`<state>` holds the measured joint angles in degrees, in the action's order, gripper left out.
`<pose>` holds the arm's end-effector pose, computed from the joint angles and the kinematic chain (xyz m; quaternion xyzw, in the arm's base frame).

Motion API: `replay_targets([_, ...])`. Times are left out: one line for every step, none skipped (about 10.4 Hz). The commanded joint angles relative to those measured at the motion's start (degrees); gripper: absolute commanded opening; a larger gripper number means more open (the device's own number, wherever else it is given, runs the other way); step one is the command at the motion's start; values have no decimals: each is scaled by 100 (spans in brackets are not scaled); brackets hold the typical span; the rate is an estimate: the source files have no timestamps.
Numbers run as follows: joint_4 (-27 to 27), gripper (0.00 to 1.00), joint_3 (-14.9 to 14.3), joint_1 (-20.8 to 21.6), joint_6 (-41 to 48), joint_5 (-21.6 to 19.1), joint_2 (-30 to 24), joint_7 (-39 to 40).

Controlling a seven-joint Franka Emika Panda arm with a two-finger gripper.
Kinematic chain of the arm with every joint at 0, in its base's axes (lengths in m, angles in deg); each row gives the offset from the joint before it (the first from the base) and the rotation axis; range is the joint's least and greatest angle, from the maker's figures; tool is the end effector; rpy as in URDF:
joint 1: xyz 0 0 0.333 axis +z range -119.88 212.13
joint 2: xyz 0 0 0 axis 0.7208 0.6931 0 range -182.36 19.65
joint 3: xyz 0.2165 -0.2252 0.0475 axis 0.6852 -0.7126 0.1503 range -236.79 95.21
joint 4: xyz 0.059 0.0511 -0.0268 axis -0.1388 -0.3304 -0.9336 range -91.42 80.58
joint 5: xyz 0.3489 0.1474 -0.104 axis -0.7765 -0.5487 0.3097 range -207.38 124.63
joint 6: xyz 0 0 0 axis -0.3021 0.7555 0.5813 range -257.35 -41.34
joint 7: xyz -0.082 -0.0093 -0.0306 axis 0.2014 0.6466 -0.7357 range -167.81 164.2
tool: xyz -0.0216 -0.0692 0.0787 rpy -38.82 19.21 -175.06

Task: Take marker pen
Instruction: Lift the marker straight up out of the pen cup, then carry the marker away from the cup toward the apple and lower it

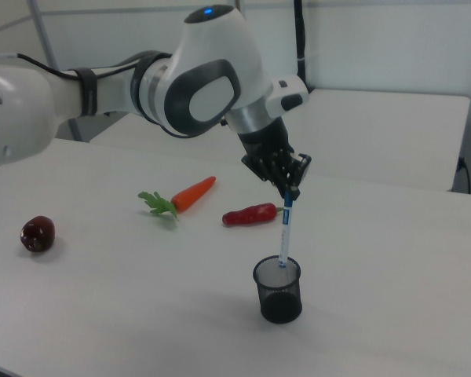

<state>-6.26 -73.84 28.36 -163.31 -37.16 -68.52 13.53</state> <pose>0.6161 -0.2343 0.5365 0.9873 -0.0317 0.1306 0.0844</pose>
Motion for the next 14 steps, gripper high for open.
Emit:
replay_targets([22,4,76,106,178,-26,-351,-301])
replay_targets([-22,4,121,263,196,-26,-413,-573])
replay_targets([-22,4,121,552,266,-26,-422,-906])
replay_targets([-83,4,121,824,371,-26,-423,-1231])
replay_targets([-162,4,130,1123,468,-26,-423,-1478])
replay_targets([-206,4,130,1387,634,-26,-396,-1690])
replay_targets([-302,4,130,1642,766,-26,-396,-1901])
replay_targets([-408,4,130,1888,820,-26,-379,-2085])
replay_targets([-557,4,165,2099,829,-26,-370,-2261])
replay_targets([-697,4,226,2258,907,-35,-361,-2376])
replay_targets([-777,4,331,2347,1065,-35,-335,-2421])
replay_targets([-821,4,445,2365,1205,-35,-265,-2421])
replay_targets([-909,4,611,2365,1250,-35,-238,-2421])
replay_targets([-936,4,665,2365,1251,-35,-116,-2430])
